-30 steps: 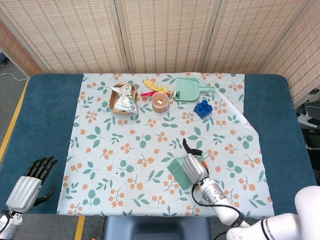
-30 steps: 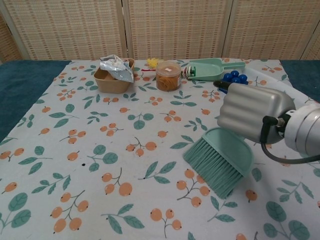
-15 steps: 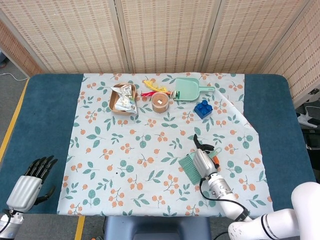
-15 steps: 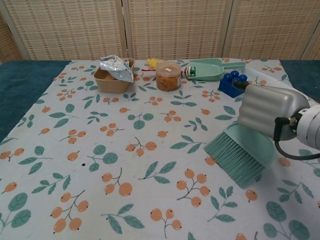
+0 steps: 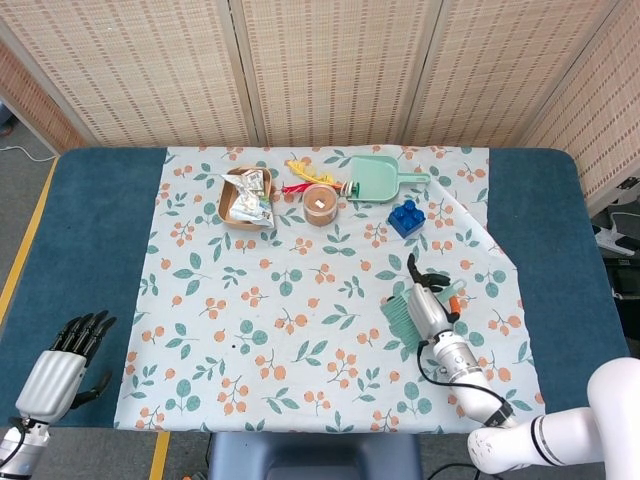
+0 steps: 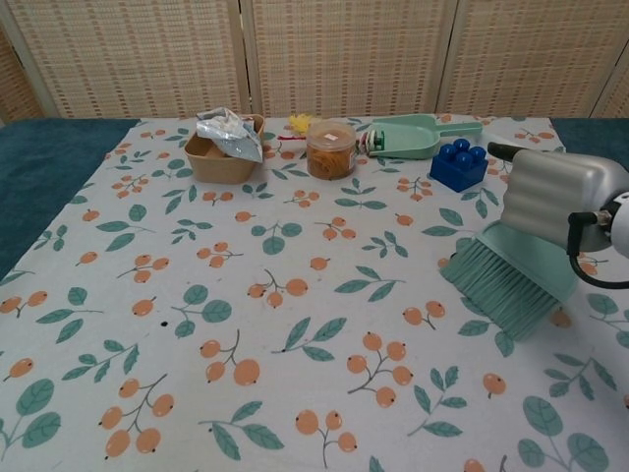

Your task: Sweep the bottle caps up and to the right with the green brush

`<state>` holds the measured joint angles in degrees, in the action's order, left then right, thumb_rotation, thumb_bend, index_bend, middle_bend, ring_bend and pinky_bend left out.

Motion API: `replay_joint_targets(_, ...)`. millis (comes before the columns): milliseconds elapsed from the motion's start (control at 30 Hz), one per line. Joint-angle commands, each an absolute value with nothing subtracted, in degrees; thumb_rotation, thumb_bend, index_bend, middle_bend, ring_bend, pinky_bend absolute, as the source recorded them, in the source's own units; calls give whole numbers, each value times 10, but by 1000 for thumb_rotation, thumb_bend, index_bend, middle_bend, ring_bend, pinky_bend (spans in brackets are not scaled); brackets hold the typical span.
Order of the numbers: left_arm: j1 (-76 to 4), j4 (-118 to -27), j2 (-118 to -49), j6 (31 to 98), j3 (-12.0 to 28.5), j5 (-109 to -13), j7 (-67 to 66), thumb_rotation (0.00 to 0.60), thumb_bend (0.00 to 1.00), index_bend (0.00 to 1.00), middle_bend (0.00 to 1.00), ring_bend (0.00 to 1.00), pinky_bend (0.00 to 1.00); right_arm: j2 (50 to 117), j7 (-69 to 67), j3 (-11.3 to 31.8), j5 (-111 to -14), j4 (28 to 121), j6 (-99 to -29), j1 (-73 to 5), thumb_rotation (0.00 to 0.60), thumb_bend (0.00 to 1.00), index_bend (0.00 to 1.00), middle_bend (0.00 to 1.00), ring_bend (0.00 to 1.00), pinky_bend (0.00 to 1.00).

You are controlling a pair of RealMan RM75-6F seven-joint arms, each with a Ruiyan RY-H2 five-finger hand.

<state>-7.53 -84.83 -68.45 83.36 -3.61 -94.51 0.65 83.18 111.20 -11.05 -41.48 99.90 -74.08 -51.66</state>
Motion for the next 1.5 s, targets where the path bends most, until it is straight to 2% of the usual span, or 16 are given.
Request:
replay_joint_targets(33, -75, -848, -685, 833, -36, -944, 5, 600, 371, 0, 0, 0, 88, 831, 1110, -118, -411, 984, -736, -520, 600, 500, 984, 787, 481, 0)
replay_joint_targets(733, -78, -845, -697, 817, -30, -925, -22, 600, 373, 0, 0, 0, 89, 831, 1091, -138, -397, 839, -693, -529, 600, 501, 984, 787, 481, 0)
replay_joint_targets(1200, -79, -843, -703, 807, -28, -914, -39, 600, 371, 0, 0, 0, 90, 826, 1068, -161, -411, 749, -658, -512, 600, 501, 984, 787, 481, 0)
replay_joint_targets(1500, -80, -844, -706, 804, -28, -911, -47, 600, 372, 0, 0, 0, 90, 821, 1058, -158, -410, 696, -648, -494, 600, 501, 984, 787, 481, 0)
